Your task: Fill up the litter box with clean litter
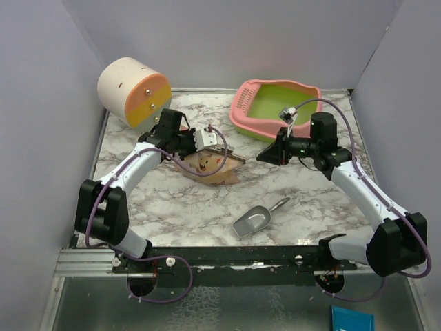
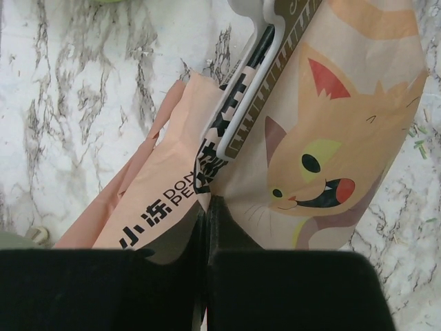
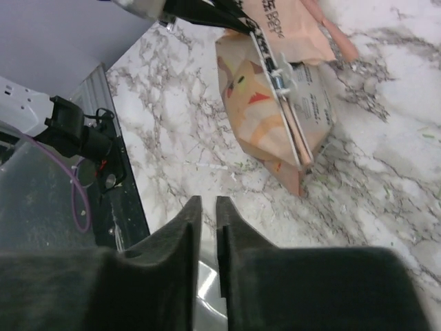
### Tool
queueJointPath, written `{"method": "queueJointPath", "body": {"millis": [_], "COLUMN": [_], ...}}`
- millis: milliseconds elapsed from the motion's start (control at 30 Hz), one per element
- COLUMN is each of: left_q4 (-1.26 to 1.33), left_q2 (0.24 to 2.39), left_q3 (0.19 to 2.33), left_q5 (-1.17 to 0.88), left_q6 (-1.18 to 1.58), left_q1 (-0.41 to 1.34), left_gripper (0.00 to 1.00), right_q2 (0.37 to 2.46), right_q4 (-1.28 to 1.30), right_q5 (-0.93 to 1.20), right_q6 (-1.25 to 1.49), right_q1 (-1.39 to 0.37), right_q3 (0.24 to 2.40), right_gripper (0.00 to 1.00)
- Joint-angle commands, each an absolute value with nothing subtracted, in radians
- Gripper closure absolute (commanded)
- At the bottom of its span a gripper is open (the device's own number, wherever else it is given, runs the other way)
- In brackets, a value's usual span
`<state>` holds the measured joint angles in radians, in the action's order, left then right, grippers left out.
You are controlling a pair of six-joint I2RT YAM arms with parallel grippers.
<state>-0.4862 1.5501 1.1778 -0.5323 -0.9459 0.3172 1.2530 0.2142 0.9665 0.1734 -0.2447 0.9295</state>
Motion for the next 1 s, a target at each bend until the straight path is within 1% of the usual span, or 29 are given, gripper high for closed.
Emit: {"method": "queueJointPath", "body": {"millis": [0,133,233,467,733,967], "left_q4": [-0.219,-0.074,-0.02,0.02,0.104,0.097], "left_q2": [1.463,1.385,1.362,1.407,1.403,1.397], "left_q3": [1.068,0.993,0.993,1.06,1.067,1.024], "left_q5": [-0.415,-0.405,-0.422,-0.439,-0.511,-0.482], "left_q6": [-0.864,-0.889,-0.916,-0.954,-0.848,-0.811], "left_q1": [0.371,0.403,0.411,0.411,0.413,0.413], "left_gripper": [1.0,1.0,1.0,1.0,1.0,1.0], "right_q2": [1.253,1.295,1.335,1.455,1.496,1.584], "right_q4": [0.185,0.174,0.154,0.232,0.195,0.198], "right_q5": [0.874,0.852,0.853,0.787,0.704,0.684], "right_q6": [0.084,-0.001,-0.052,-0.171,-0.199,-0.199], "right_q1": [-0.314,-0.33,-0.342,-0.408,-0.436,-0.459], "right_q3": [1.009,1.054,1.072,1.159,1.168,1.207], "right_gripper": [0.76,0.68,0.68,0.65,0.64,0.64]}}
